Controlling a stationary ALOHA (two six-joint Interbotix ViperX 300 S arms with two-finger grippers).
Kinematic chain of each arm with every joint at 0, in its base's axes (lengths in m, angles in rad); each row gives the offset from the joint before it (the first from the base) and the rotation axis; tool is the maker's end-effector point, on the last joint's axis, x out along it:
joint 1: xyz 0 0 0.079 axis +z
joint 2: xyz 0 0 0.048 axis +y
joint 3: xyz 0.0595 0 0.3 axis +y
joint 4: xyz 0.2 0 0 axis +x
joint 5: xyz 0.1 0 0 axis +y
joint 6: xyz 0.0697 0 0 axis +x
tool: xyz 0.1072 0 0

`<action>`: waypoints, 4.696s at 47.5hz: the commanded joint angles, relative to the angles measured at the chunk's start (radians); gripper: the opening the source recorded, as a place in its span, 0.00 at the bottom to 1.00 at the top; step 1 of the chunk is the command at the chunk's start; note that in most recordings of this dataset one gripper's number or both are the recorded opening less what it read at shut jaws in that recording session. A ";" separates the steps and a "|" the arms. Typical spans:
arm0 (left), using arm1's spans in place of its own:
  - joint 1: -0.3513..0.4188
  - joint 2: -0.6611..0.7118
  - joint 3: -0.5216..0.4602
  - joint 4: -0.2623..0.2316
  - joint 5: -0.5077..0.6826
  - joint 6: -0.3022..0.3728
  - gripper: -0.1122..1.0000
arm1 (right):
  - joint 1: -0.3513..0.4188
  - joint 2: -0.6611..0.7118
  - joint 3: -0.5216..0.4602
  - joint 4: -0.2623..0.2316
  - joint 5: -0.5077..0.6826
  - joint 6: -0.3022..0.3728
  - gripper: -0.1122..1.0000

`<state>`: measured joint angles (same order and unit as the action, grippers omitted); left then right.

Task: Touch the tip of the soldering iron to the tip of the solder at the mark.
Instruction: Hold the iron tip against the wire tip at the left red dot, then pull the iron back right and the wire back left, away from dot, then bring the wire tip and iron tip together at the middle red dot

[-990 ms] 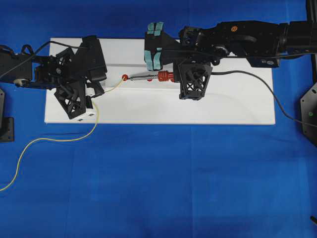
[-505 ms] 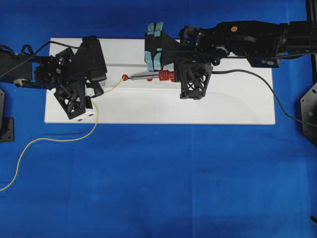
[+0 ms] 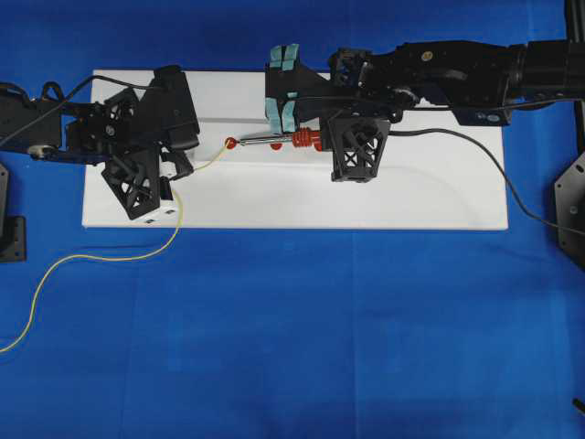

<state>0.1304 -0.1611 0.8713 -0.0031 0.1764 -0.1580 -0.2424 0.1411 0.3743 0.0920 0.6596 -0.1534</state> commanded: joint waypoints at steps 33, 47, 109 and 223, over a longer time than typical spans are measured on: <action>-0.011 -0.008 -0.025 0.002 0.005 0.000 0.12 | -0.002 -0.015 -0.023 -0.003 -0.008 0.002 0.16; -0.014 -0.008 -0.025 0.002 0.005 0.000 0.12 | -0.002 -0.014 -0.023 -0.003 -0.008 0.002 0.16; -0.014 -0.428 0.086 0.002 0.186 0.026 0.12 | -0.003 -0.021 -0.023 -0.003 -0.026 0.002 0.16; -0.028 0.152 -0.233 0.003 0.052 0.025 0.12 | -0.006 -0.293 0.265 -0.063 -0.063 0.094 0.16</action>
<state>0.1043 0.0000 0.6596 -0.0031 0.2316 -0.1335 -0.2562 -0.1549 0.6657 0.0307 0.6044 -0.0598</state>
